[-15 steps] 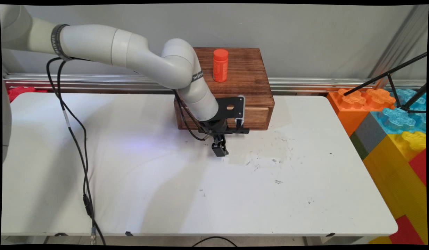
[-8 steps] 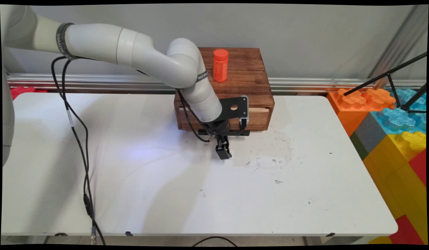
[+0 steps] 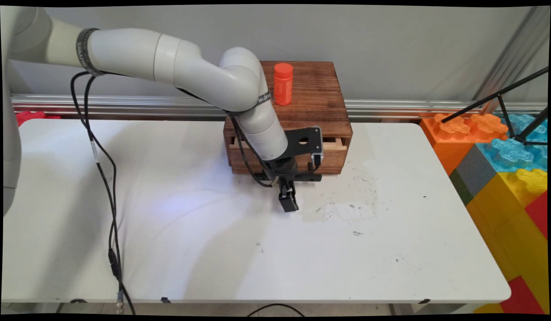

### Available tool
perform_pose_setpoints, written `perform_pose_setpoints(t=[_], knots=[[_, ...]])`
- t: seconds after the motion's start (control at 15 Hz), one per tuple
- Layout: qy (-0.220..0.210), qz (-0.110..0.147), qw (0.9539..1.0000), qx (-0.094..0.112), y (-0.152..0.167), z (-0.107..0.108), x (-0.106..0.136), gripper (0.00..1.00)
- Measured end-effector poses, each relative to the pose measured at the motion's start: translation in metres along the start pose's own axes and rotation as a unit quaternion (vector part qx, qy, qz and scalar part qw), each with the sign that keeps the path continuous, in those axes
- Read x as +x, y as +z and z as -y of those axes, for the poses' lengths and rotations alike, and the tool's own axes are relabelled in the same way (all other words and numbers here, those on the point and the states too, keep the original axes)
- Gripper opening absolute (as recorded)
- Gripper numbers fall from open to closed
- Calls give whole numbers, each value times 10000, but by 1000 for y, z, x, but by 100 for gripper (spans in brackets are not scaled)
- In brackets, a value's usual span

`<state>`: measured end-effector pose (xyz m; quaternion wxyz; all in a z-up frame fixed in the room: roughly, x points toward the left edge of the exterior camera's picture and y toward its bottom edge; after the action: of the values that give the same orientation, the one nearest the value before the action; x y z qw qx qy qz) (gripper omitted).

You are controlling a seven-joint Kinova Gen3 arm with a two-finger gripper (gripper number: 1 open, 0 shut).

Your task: Open the drawer

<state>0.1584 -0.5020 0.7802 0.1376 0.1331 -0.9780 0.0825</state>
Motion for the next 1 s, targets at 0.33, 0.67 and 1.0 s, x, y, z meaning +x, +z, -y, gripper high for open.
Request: perform_pose_setpoints(t=[0.33, 0.67, 1.0], knots=[[-69, 87, 9999, -118, 2, -7, -4, 100], [-32, 89, 9997, -226, 4, -26, -7, 100], [47, 59, 9996, -261, 4, -44, -6, 100]])
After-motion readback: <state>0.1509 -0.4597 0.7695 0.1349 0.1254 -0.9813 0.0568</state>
